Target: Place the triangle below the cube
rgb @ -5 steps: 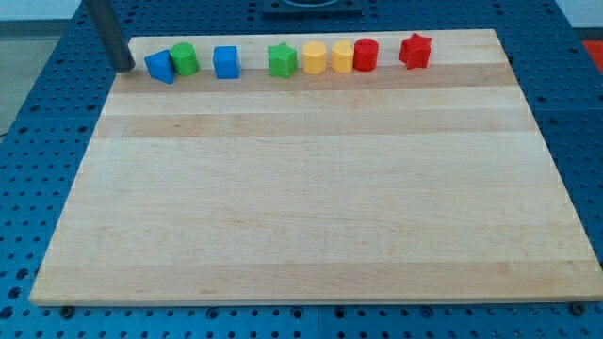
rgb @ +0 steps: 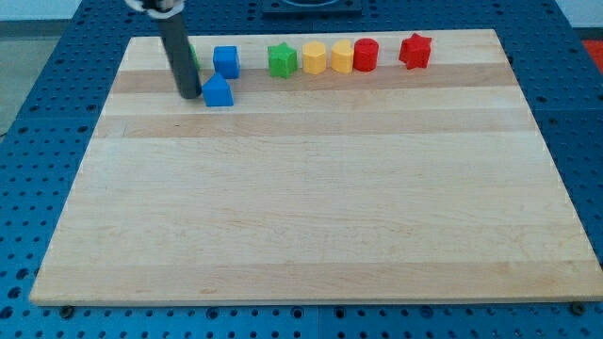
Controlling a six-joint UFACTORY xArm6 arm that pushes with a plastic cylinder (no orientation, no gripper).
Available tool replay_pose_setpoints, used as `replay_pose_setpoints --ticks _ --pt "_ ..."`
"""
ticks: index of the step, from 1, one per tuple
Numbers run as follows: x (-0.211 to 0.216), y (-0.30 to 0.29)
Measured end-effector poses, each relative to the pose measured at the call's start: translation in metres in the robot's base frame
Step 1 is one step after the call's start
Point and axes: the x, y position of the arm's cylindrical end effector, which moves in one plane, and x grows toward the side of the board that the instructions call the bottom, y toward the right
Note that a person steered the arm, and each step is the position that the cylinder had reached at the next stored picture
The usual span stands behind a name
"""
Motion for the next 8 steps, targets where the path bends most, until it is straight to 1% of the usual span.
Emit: replay_pose_setpoints --ticks 1,2,3,4,6,7,8 --pt "0.027 0.049" --pt "0.008 0.077" --pt "-0.021 0.071" --pt "-0.027 0.054" --pt "-0.001 0.038" --pt "0.009 -0.018" --pt "-0.016 -0.022"
